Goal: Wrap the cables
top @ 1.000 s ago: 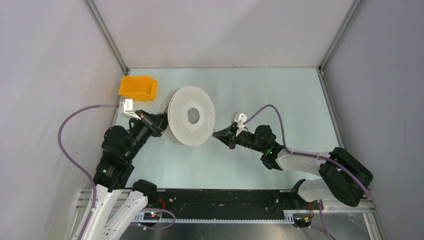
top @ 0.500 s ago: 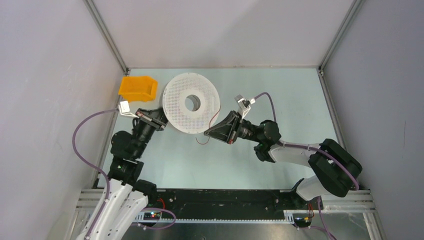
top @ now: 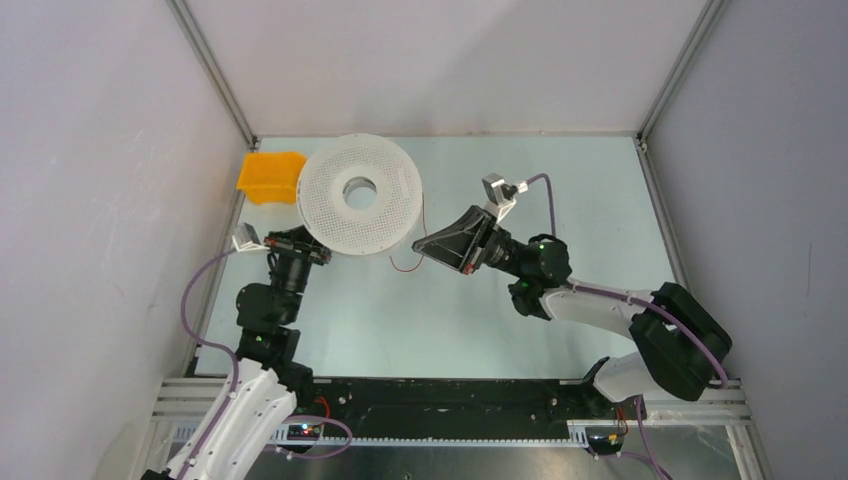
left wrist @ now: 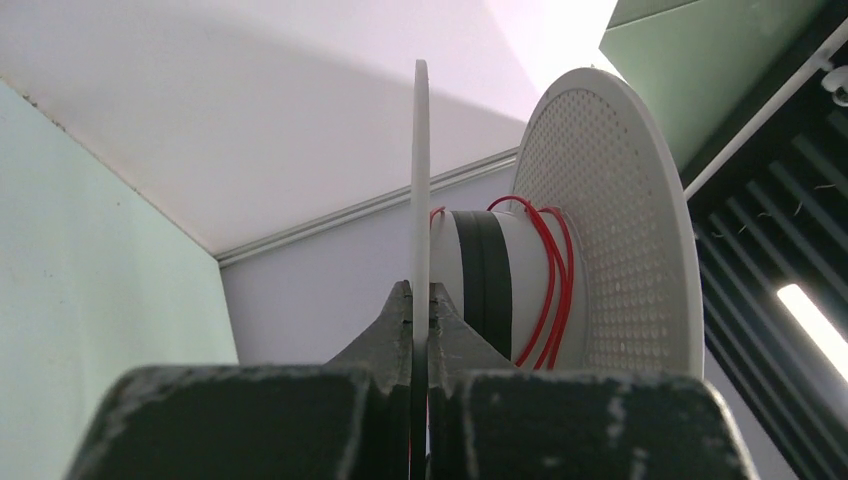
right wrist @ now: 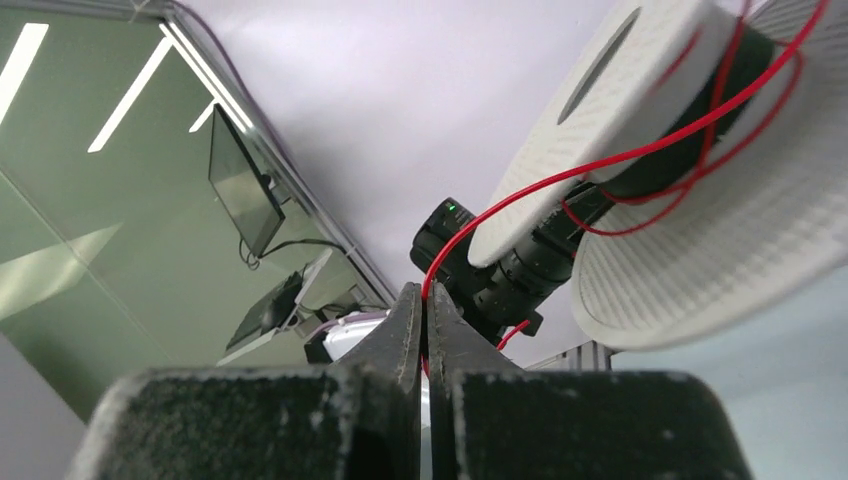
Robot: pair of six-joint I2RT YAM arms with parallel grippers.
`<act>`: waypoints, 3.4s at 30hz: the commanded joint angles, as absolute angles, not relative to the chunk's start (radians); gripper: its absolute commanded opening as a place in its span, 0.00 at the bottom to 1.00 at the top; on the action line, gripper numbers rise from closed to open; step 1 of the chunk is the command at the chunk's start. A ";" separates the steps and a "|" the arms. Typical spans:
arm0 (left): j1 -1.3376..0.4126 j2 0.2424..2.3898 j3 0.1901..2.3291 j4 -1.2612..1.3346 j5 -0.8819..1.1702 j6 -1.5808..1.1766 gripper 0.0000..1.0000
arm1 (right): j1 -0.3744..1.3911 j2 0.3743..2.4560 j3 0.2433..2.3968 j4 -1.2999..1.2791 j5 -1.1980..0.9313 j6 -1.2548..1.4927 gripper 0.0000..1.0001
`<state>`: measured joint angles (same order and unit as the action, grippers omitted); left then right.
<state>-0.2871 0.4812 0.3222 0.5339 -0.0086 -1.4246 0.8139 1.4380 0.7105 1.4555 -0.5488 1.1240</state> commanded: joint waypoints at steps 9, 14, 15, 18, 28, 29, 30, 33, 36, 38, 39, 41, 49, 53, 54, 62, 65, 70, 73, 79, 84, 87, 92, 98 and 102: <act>-0.270 0.500 0.335 0.723 -0.055 -1.574 0.00 | 0.804 1.383 0.680 1.513 -0.464 1.108 0.00; -0.270 0.521 0.334 0.736 -0.051 -1.603 0.00 | 0.830 1.435 0.766 1.513 -0.453 1.112 0.00; -0.271 0.525 0.336 0.737 -0.049 -1.612 0.00 | 0.836 1.455 0.778 1.513 -0.449 1.115 0.00; -0.270 0.531 0.335 0.741 -0.049 -1.636 0.00 | 0.848 1.496 0.849 1.513 -0.436 1.122 0.00; -0.270 0.513 0.318 0.742 -0.096 -1.752 0.00 | 0.888 1.653 0.959 1.513 -0.274 1.024 0.00; -0.271 0.514 0.319 0.742 -0.098 -1.760 0.00 | 0.892 1.669 0.970 1.513 -0.260 0.992 0.00; -0.271 0.516 0.321 0.741 -0.100 -1.777 0.00 | 0.901 1.686 0.977 1.513 -0.238 0.959 0.00; -0.273 0.518 0.333 0.741 -0.107 -1.802 0.00 | 0.911 1.717 1.001 1.514 -0.206 0.919 0.00; -0.273 0.513 0.356 0.741 -0.118 -1.800 0.00 | 0.914 1.737 1.000 1.515 -0.183 0.904 0.00; -0.273 0.508 0.355 0.740 -0.137 -1.798 0.00 | 0.914 1.737 0.997 1.514 -0.184 0.908 0.00; -0.273 0.506 0.349 0.739 -0.150 -1.813 0.00 | 0.916 1.733 0.991 1.514 -0.186 0.910 0.00; -0.273 0.501 0.331 0.739 -0.166 -1.831 0.00 | 0.921 1.713 0.971 1.515 -0.187 0.898 0.00; -0.274 0.494 0.328 0.738 -0.180 -1.814 0.00 | 0.943 1.626 0.827 1.514 -0.129 0.817 0.00; -0.273 0.507 0.335 0.737 -0.163 -1.806 0.00 | 0.940 1.634 0.849 1.514 -0.138 0.840 0.00; -0.273 0.511 0.334 0.738 -0.159 -1.807 0.00 | 0.940 1.634 0.861 1.514 -0.145 0.842 0.00; -0.273 0.531 0.322 0.732 -0.160 -1.779 0.00 | 0.941 1.619 0.933 1.513 -0.192 0.877 0.00; -0.274 0.547 0.315 0.732 -0.154 -1.788 0.00 | 0.950 1.624 0.937 1.511 -0.186 0.877 0.00; -0.273 0.552 0.322 0.732 -0.152 -1.770 0.00 | 0.940 1.641 0.941 1.512 -0.163 0.888 0.00; -0.273 0.560 0.327 0.727 -0.147 -1.758 0.00 | 0.940 1.638 0.941 1.504 -0.168 0.874 0.00; -0.273 0.536 0.328 0.646 -0.183 -1.685 0.00 | 0.939 1.593 0.861 1.473 -0.155 0.854 0.00; -0.274 0.551 0.312 0.632 -0.202 -1.667 0.00 | 0.923 1.558 0.810 1.443 -0.167 0.832 0.00; -0.272 0.573 0.314 0.629 -0.192 -1.661 0.00 | 0.899 1.544 0.801 1.424 -0.185 0.816 0.00; -0.273 0.601 0.328 0.626 -0.176 -1.654 0.00 | 0.855 1.530 0.799 1.427 -0.216 0.819 0.00; -0.274 0.648 0.365 0.624 -0.135 -1.652 0.00 | 0.847 1.547 0.828 1.417 -0.214 0.843 0.00; -0.287 0.659 0.388 0.624 -0.127 -1.658 0.00 | 0.849 1.582 0.847 1.417 -0.169 0.870 0.00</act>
<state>-0.2733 0.6655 0.3050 0.5285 -0.1493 -1.6615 0.8478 1.5578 0.7986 1.3876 -0.2054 0.8425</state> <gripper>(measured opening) 0.026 0.010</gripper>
